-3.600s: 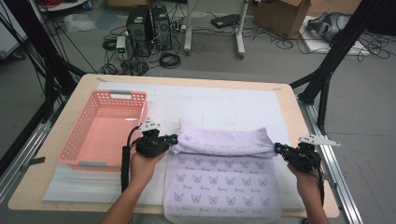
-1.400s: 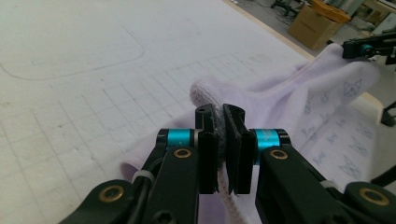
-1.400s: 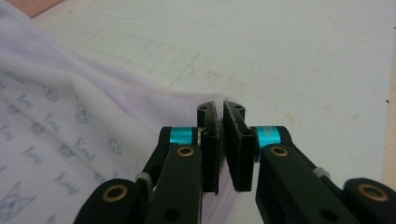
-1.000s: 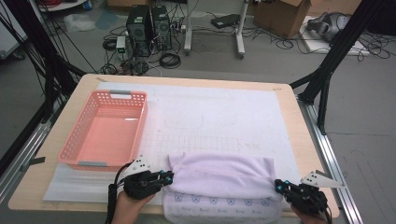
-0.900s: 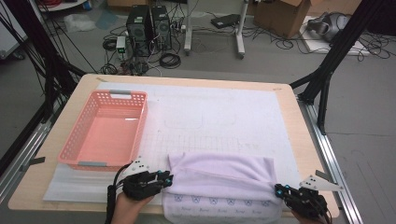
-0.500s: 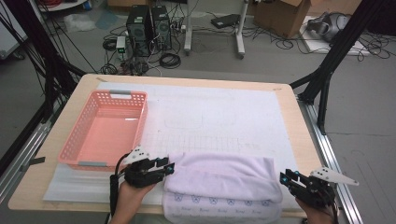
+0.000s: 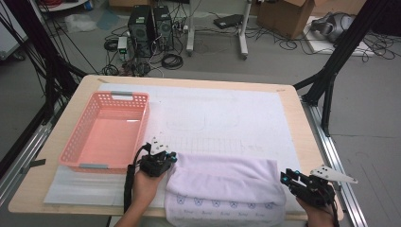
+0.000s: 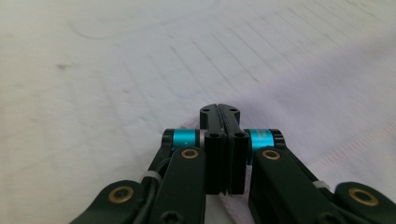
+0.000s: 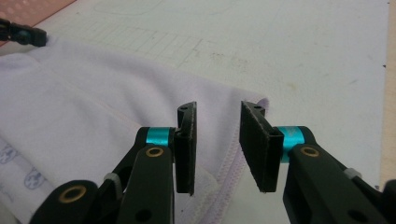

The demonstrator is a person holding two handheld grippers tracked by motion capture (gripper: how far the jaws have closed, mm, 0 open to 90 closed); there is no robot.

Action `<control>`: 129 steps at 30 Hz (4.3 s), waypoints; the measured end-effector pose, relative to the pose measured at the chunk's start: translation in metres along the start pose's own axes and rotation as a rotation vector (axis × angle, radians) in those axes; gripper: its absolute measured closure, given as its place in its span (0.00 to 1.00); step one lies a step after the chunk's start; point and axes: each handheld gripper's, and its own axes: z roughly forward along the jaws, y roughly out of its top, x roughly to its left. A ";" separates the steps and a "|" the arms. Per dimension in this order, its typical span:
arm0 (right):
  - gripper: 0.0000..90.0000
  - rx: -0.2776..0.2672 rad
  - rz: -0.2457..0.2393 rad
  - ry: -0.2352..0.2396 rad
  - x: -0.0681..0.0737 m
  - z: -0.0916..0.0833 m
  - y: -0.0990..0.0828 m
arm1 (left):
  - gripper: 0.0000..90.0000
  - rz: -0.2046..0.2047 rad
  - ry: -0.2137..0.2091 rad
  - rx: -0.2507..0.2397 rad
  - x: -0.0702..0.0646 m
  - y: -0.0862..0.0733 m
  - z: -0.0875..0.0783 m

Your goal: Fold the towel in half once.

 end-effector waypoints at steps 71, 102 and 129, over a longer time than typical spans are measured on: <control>0.84 0.058 0.029 -0.133 -0.075 0.153 0.123 | 0.67 -0.117 -0.020 -0.087 0.060 0.103 0.074; 0.97 0.320 -0.041 -0.058 -0.059 0.156 0.097 | 0.93 0.007 -0.026 0.043 0.026 0.061 0.074; 0.96 0.168 -0.047 -0.033 -0.054 0.111 0.069 | 0.93 -0.020 -0.147 -0.126 0.003 0.019 0.018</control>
